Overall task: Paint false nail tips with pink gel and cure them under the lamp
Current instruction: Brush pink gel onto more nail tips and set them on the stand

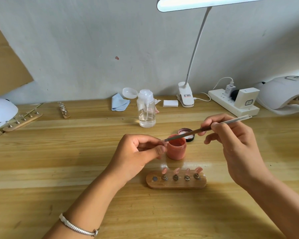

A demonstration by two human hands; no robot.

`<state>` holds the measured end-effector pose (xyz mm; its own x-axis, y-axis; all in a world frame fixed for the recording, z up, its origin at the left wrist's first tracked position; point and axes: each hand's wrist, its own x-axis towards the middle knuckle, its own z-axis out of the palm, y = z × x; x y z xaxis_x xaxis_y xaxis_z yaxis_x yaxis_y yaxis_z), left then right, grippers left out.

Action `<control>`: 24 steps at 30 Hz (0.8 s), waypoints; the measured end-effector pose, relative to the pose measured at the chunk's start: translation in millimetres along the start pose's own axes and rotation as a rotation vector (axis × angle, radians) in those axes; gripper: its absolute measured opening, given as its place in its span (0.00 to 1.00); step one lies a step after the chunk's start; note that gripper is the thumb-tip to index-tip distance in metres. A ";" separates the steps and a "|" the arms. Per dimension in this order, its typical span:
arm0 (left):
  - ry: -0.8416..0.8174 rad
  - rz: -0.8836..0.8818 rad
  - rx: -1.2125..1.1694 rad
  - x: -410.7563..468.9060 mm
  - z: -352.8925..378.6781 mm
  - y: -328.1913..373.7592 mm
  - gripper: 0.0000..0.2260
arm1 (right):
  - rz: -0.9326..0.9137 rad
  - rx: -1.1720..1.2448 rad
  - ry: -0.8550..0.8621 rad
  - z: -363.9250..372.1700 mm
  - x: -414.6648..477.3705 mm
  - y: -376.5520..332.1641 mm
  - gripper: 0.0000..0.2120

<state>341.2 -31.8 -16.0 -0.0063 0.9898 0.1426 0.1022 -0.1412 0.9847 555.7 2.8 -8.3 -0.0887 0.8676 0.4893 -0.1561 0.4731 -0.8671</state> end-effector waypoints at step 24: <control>-0.023 -0.038 -0.003 -2.1 -0.8 2.6 0.10 | -0.028 -0.009 0.062 -2.9 2.3 -5.1 0.09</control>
<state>340.7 -34.2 -13.6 0.0131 0.9946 0.1028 0.0994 -0.1036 0.9896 559.2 2.8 -3.0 -0.0228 0.8616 0.5071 -0.1489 0.4987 -0.8539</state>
